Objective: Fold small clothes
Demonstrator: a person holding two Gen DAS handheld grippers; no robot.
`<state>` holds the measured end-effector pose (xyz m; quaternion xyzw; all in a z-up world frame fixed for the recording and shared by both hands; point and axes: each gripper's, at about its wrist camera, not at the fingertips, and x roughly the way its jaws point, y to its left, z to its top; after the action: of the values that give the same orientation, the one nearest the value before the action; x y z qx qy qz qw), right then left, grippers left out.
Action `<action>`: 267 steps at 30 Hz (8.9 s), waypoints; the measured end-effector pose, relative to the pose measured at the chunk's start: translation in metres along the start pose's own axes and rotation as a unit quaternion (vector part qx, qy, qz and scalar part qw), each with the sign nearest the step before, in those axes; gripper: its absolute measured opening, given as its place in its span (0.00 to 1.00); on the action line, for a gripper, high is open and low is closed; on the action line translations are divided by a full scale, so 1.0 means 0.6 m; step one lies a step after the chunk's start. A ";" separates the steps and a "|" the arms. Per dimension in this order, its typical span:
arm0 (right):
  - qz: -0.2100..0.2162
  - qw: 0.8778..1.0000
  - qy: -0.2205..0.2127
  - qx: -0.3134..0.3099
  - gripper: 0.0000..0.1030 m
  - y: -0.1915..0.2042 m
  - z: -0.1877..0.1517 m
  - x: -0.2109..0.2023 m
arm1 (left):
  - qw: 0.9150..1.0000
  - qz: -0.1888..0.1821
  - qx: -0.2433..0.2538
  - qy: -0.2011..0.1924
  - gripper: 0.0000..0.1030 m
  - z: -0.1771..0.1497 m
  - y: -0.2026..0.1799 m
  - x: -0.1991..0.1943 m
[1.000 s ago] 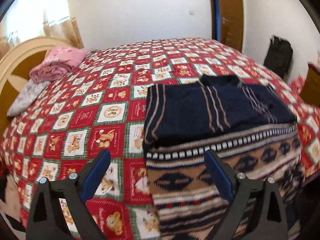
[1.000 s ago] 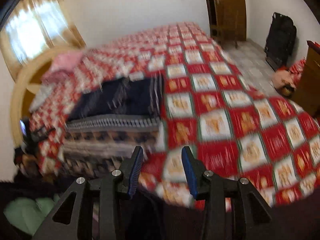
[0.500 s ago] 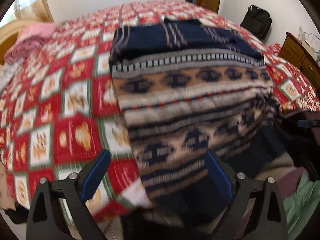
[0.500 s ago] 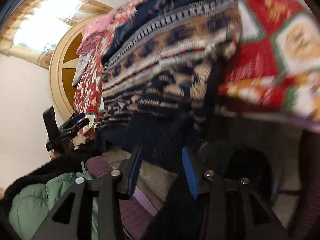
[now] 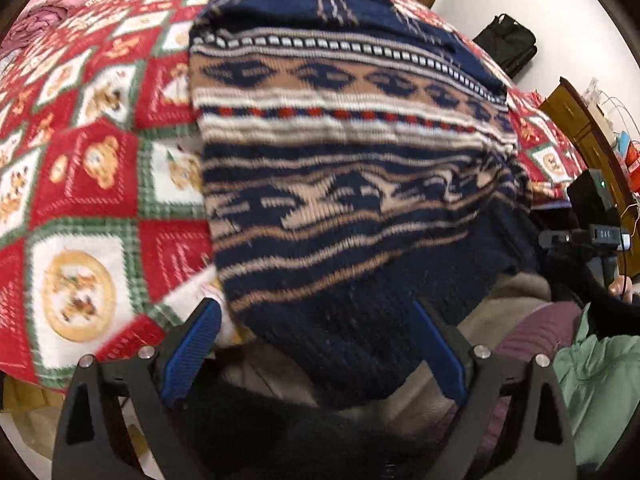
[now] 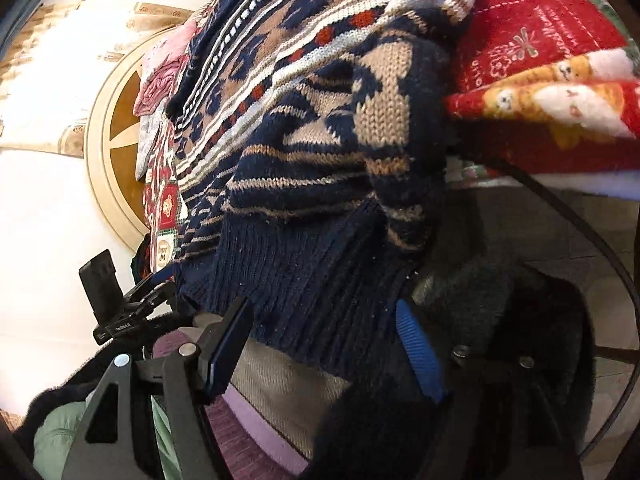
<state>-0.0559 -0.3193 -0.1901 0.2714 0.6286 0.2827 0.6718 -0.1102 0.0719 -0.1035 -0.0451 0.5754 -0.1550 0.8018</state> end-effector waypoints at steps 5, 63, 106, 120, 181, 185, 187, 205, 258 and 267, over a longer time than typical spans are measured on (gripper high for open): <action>-0.033 0.999 0.006 -0.036 0.57 0.020 -0.007 0.007 | 0.999 -0.033 -0.017 0.034 0.90 -0.020 -0.002 0.021; -0.150 0.922 0.028 -0.356 0.13 0.184 0.035 0.024 | 0.990 -0.027 -0.114 -0.080 0.13 0.332 0.064 0.008; -0.108 0.961 -0.227 -0.115 0.64 0.068 0.267 -0.135 | 0.983 0.004 0.140 -0.115 0.27 0.363 0.015 0.089; -0.145 0.952 -0.238 -0.128 0.10 0.082 0.263 -0.129 | 0.968 -0.191 -0.027 -0.163 0.14 0.312 0.103 0.021; -0.273 0.889 -0.345 -0.130 0.14 0.121 0.271 -0.110 | 0.974 0.105 -0.066 -0.188 0.59 0.383 0.077 0.055; -0.271 0.891 -0.329 -0.157 0.14 0.140 0.273 -0.082 | 0.970 0.138 -0.068 -0.188 0.59 0.377 0.073 0.061; -0.274 0.892 -0.325 -0.153 0.14 0.139 0.278 -0.071 | 0.969 0.142 -0.074 -0.189 0.59 0.375 0.075 0.063; -0.325 0.884 -0.321 -0.099 0.14 0.080 0.276 -0.083 | 0.972 0.146 -0.082 -0.162 0.67 0.324 0.090 0.070; -0.376 0.859 -0.324 -0.126 0.46 0.105 0.462 -0.068 | 0.936 0.268 -0.039 -0.224 0.68 0.430 0.019 0.035; -0.295 0.882 -0.364 -0.052 0.46 0.063 0.449 -0.115 | 0.938 0.277 -0.061 -0.197 0.68 0.438 0.039 0.069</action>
<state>0.2078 -0.3452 -0.0986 0.1217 0.3751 -0.0154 0.9188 0.1528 0.0537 -0.0592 0.0378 0.4041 0.1206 0.9059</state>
